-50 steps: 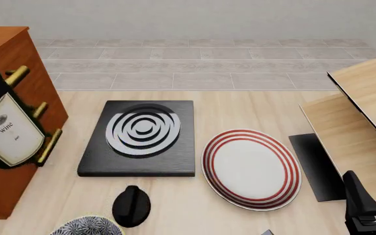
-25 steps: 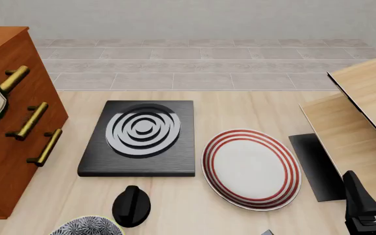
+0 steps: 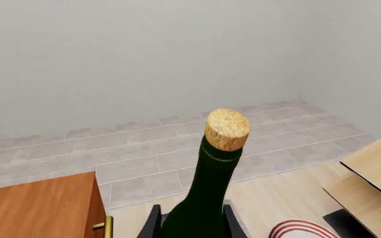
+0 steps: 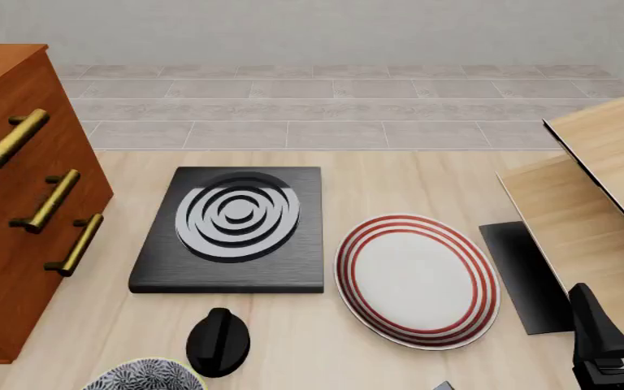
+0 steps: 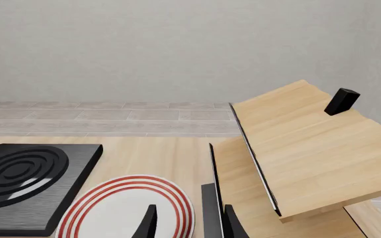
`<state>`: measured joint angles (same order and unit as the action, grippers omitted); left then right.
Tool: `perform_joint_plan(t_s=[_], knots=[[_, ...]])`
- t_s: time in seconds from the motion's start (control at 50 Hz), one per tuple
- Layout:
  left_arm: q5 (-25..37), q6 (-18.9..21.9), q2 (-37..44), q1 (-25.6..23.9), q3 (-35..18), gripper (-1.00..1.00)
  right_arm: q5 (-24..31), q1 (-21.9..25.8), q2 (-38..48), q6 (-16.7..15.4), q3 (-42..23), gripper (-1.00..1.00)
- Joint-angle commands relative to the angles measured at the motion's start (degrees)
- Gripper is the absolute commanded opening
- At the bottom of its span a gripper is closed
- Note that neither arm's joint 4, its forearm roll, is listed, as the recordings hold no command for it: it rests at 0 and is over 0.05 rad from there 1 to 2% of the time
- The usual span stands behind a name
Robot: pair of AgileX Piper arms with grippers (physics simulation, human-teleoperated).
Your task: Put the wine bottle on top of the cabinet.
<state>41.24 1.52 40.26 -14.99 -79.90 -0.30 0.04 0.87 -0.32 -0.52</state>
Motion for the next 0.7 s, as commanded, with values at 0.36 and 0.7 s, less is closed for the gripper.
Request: perform_joint_plan(t_s=[0.36,0.7], knots=[[-2.6,2.5,4.6,10.2,-3.7,-1.0,0.0,0.0,0.0,0.0,0.0,1.0],[-5.9,3.4,5.8,16.5,-1.5,-1.0,0.0,0.0,0.0,0.0,0.0,1.0]])
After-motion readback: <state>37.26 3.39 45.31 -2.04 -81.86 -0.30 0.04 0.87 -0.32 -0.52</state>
